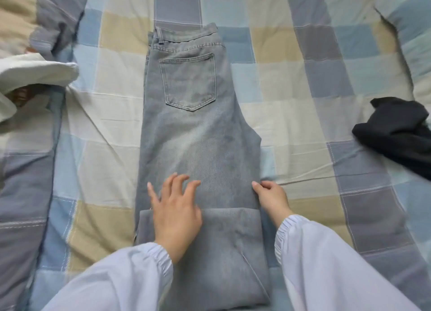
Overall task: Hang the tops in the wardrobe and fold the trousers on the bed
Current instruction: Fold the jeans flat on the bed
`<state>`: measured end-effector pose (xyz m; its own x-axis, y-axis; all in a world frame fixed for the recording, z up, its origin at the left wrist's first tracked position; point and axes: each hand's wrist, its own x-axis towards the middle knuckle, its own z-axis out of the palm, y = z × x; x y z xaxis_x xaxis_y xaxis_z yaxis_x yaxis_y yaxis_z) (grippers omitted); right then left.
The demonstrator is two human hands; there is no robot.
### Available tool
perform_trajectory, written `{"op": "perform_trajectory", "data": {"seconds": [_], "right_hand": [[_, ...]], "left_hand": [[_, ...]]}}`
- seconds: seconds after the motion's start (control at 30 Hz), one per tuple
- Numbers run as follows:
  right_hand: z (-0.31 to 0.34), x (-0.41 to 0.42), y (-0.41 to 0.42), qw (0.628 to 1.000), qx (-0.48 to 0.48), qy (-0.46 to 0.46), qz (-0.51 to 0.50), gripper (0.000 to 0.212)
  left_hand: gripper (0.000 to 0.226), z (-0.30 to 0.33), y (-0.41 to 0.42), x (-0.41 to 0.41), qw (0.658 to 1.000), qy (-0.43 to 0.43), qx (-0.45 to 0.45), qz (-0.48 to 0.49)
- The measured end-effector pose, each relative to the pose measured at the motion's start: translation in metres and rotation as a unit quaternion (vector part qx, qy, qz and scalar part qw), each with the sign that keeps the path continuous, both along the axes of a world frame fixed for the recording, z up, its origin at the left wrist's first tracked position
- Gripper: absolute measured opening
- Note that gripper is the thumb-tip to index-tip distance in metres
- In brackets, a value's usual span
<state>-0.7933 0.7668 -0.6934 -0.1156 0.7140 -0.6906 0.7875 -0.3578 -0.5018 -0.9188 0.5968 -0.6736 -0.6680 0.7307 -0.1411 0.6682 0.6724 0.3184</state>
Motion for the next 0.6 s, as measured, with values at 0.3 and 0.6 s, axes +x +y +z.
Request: {"op": "perform_trajectory", "data": {"seconds": [0.3,0.6], "right_hand": [[-0.031,-0.036,0.005,0.976,0.202,0.028,0.072,0.029],[-0.021,-0.025,-0.02,0.91,0.288,0.104,0.278,0.054]], "left_hand": [[0.047,-0.021,0.178,0.002,0.982,-0.18,-0.011,-0.061],[0.005,-0.03,0.169,-0.032,0.858,-0.432,0.171,0.219]]}}
